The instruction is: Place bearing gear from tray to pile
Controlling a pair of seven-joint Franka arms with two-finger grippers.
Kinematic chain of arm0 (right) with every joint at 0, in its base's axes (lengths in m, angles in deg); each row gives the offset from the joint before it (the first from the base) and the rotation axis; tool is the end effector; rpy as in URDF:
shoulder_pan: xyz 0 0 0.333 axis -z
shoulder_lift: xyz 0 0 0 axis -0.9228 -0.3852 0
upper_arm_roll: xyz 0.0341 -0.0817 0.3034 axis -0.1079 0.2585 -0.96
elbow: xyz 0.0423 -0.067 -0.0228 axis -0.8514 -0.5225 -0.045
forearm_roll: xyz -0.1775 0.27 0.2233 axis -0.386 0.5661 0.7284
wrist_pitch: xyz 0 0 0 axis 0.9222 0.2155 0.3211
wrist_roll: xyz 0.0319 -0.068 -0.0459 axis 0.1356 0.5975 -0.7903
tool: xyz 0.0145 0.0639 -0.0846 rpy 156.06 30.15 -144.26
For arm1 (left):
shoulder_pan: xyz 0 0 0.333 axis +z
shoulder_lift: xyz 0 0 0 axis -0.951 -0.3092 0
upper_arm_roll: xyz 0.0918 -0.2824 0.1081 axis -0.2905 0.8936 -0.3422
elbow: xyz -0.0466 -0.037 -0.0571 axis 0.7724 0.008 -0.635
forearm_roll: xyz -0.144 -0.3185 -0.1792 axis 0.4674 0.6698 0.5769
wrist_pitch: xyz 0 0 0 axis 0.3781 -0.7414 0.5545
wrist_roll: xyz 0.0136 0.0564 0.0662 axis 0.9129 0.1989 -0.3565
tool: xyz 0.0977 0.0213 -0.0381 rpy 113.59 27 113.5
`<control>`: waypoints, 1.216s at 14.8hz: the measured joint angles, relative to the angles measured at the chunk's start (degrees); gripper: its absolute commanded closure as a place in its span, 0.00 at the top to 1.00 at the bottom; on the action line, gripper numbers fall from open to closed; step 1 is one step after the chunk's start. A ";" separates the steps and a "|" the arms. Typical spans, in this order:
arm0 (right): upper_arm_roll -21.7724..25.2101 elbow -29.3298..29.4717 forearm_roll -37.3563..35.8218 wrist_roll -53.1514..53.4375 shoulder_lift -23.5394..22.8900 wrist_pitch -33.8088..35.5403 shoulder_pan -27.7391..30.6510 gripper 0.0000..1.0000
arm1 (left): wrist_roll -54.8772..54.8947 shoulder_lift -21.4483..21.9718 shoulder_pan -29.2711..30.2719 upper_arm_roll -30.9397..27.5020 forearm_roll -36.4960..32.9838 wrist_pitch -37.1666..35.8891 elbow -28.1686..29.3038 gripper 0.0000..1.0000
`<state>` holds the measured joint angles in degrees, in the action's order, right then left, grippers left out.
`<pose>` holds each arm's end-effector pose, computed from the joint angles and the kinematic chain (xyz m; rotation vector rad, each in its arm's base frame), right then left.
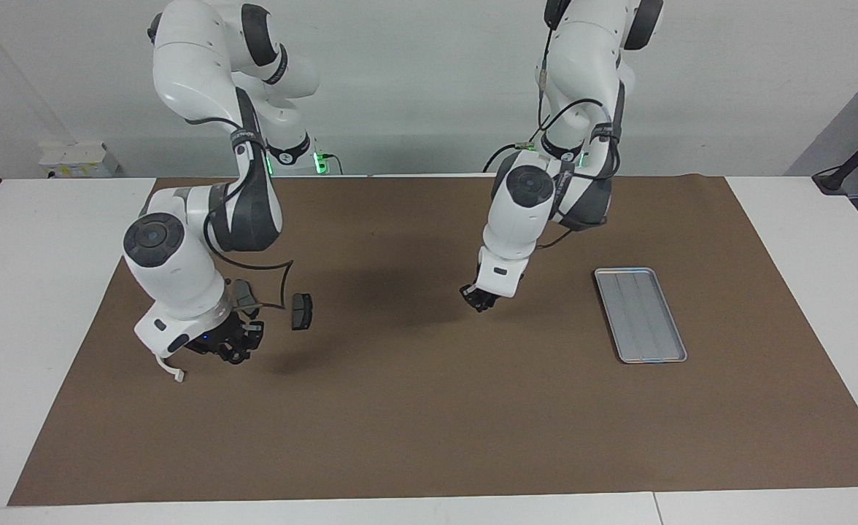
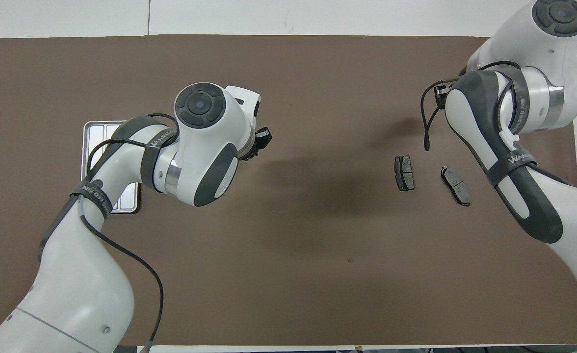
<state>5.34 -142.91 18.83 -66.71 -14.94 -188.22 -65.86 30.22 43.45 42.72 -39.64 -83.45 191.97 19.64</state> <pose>0.7057 0.0161 0.3681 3.0901 0.1153 0.0092 0.5757 -0.3597 0.3495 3.0149 0.5882 -0.0271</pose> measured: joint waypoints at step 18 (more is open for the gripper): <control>-0.19 -6.11 -0.01 -1.72 -4.64 -16.04 0.97 1.00 | -3.16 -5.49 -1.32 -0.51 -2.11 4.25 -0.82 1.00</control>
<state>5.15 -149.02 18.83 -68.44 -19.59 -204.26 -64.89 27.07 37.96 41.40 -40.15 -85.56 196.22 18.82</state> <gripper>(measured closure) 0.493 0.700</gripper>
